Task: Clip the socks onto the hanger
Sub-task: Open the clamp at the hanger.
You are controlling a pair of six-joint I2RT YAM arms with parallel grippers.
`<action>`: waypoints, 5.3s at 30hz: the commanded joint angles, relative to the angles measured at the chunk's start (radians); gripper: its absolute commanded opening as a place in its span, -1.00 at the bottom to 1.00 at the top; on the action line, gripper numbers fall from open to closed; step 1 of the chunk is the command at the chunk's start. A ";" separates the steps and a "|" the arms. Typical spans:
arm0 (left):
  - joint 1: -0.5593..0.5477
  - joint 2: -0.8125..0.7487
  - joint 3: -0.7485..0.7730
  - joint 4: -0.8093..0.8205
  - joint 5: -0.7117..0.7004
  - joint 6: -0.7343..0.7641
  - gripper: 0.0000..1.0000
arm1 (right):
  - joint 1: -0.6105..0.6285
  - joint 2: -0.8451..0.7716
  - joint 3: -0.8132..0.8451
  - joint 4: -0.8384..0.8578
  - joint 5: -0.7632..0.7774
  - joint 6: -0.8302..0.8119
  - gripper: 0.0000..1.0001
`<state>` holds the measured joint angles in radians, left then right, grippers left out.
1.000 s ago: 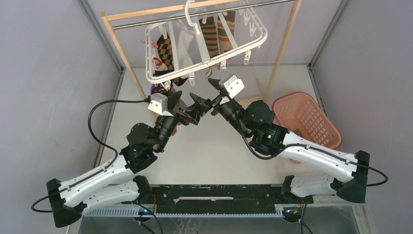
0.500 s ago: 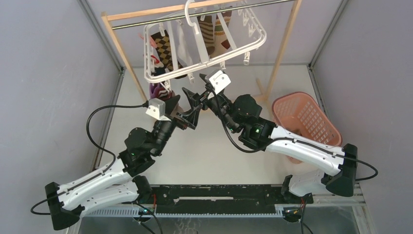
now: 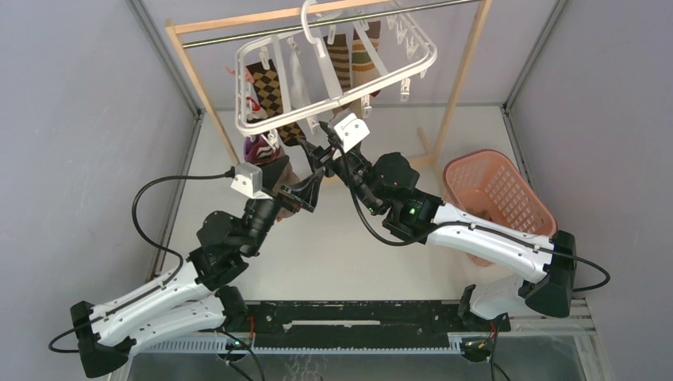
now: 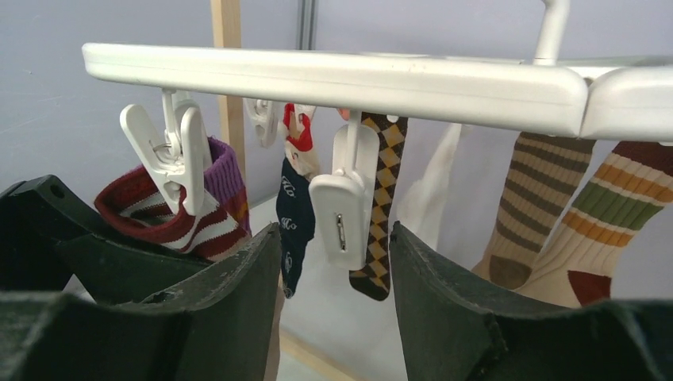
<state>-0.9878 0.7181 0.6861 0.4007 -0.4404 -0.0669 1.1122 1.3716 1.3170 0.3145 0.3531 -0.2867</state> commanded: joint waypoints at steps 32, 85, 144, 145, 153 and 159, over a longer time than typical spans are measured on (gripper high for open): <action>0.002 -0.029 -0.031 0.050 -0.035 0.009 0.98 | -0.015 -0.020 -0.164 0.464 0.063 -0.069 0.18; 0.001 0.023 0.243 0.034 0.143 -0.378 0.99 | 0.025 -0.116 0.082 -0.253 -0.089 -0.003 -1.00; 0.030 0.237 0.484 -0.148 0.103 -0.547 -0.31 | 0.031 -0.192 0.033 -0.293 -0.201 0.025 -1.00; 0.031 0.237 0.482 -0.148 0.108 -0.550 -0.42 | 0.031 -0.191 0.033 -0.294 -0.203 0.024 -1.00; 0.037 0.229 0.469 -0.152 0.120 -0.553 -0.99 | 0.034 -0.184 0.033 -0.302 -0.201 0.016 -1.00; 0.038 0.217 0.452 -0.143 0.118 -0.548 -0.99 | 0.033 -0.191 0.020 -0.286 -0.161 0.008 -0.95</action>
<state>-0.9550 0.9443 1.1168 0.2398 -0.3286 -0.6033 1.1210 1.1927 1.3491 0.0319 0.2443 -0.2855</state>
